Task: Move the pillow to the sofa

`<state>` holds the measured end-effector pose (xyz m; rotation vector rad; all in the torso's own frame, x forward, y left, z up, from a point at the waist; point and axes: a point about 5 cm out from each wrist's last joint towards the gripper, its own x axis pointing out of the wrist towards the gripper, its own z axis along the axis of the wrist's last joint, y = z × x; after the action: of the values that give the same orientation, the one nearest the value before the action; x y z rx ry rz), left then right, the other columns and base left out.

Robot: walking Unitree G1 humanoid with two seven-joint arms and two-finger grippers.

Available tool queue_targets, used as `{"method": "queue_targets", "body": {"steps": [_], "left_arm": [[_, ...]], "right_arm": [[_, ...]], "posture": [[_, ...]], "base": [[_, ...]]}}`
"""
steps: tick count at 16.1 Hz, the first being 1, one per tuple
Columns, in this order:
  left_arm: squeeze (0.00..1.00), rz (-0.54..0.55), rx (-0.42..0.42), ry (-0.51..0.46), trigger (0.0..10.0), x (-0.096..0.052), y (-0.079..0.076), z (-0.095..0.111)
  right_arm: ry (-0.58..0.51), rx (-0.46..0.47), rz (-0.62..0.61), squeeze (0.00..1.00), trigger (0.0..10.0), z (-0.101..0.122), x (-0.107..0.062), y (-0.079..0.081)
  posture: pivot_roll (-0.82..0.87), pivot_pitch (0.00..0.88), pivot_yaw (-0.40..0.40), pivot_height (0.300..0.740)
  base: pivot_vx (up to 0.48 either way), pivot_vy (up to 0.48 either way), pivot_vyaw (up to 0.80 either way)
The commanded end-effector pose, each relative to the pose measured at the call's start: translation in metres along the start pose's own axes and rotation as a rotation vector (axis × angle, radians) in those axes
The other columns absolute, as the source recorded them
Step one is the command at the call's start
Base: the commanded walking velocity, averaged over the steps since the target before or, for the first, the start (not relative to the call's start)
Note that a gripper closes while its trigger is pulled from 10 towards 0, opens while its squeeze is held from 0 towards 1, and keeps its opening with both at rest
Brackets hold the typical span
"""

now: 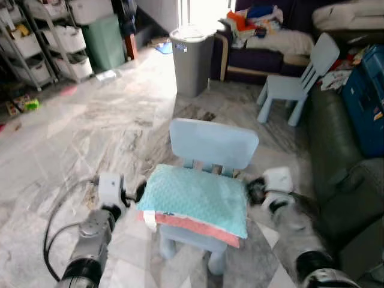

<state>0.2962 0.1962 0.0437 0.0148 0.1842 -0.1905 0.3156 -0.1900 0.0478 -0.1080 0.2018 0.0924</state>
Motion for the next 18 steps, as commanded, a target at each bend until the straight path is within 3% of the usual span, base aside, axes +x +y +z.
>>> {"method": "queue_targets", "body": {"steps": [1,3,4,6,7,8,12,14,18], "left_arm": [[0.00,-0.002,0.033,-0.063,10.0,-0.002,-0.002,0.015],[0.00,0.013,0.071,-0.170,10.0,-0.016,-0.008,0.040],[0.00,0.025,0.046,-0.183,10.0,-0.027,-0.011,0.044],[0.00,0.127,-0.026,-0.179,10.0,-0.047,-0.013,0.044],[0.00,0.160,0.028,-0.150,10.0,-0.053,-0.009,0.040],[0.00,0.086,-0.059,-0.138,10.0,-0.057,-0.010,0.036],[0.00,0.090,-0.089,-0.107,10.0,-0.051,-0.010,0.046],[0.00,0.075,-0.165,-0.125,10.0,-0.044,-0.009,0.053],[0.00,0.047,-0.206,-0.124,10.0,-0.042,-0.014,0.058]], "right_arm": [[-0.037,0.048,0.025,0.00,10.0,0.008,-0.002,0.003],[-0.106,0.098,0.022,0.00,10.0,0.023,-0.021,0.005],[-0.101,0.125,-0.002,0.00,10.0,0.023,-0.033,0.004],[-0.085,0.141,-0.024,0.00,10.0,0.026,-0.057,0.004],[-0.087,0.109,-0.045,0.00,10.0,0.027,-0.063,0.003],[-0.087,0.206,-0.006,0.00,10.0,0.028,-0.067,0.006],[-0.011,0.110,-0.034,0.00,10.0,0.037,-0.064,0.004],[-0.061,0.093,0.026,0.00,10.0,0.048,-0.063,0.010],[-0.052,0.152,0.016,0.00,10.0,0.053,-0.062,0.012]], "posture": [[-0.01,0.000,-0.007,0.740],[-0.01,0.000,0.000,0.740],[-0.02,0.000,0.002,0.740],[-0.03,0.000,0.000,0.740],[-0.03,0.000,-0.002,0.740],[-0.03,0.000,-0.008,0.740],[-0.03,0.000,-0.008,0.740],[-0.04,0.000,-0.002,0.740],[-0.04,0.000,0.001,0.740]], "base": [[0.000,0.000,0.00],[0.000,0.000,0.00],[0.000,0.000,0.00],[0.000,0.000,0.00],[0.000,0.000,0.00],[0.000,0.000,0.00],[0.000,0.000,0.00],[0.000,0.000,0.00],[0.000,0.000,-0.36]]}}
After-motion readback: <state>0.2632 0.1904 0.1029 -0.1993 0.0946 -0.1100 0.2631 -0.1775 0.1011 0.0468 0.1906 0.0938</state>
